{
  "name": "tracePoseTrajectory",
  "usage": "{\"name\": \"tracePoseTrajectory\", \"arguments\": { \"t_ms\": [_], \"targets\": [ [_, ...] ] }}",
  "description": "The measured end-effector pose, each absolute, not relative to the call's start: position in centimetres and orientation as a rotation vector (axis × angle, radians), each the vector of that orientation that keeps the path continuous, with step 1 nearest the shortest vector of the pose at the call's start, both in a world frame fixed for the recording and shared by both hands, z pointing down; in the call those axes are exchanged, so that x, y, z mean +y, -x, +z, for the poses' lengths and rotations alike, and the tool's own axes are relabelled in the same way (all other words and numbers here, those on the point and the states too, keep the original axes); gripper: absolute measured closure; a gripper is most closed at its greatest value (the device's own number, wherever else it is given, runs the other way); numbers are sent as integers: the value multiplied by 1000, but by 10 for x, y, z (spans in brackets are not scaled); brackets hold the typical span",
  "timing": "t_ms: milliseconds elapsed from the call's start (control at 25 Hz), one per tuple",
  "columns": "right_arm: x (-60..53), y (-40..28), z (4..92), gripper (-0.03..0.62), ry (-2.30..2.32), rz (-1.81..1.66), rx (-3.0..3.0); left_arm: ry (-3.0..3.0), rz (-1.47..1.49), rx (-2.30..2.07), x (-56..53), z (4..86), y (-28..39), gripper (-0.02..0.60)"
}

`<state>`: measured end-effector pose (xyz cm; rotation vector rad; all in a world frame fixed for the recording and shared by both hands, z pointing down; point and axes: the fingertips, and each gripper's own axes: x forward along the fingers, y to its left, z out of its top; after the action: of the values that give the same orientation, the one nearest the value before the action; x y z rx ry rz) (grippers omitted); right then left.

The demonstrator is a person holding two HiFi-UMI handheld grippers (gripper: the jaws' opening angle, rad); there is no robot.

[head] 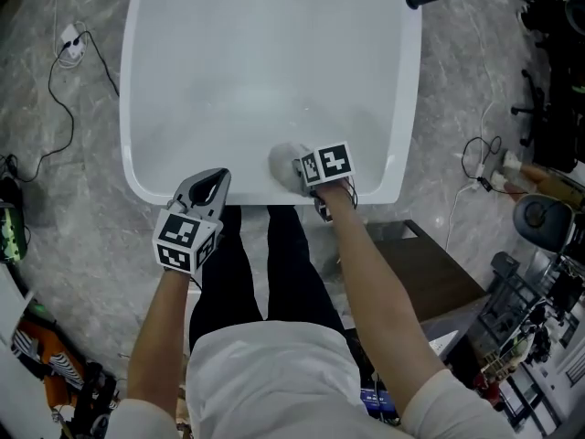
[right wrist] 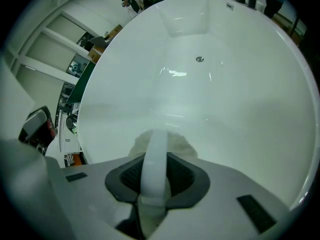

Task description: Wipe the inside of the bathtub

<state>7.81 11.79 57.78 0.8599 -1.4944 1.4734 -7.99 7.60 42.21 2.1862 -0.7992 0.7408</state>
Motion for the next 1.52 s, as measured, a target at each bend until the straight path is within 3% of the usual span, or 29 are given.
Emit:
{"name": "tracePoseTrajectory", "arguments": {
  "t_ms": [1520],
  "targets": [
    [72, 207, 557, 499, -618, 1433, -1789, -2011, 699, -1079, 51, 450, 282, 577]
  ]
}}
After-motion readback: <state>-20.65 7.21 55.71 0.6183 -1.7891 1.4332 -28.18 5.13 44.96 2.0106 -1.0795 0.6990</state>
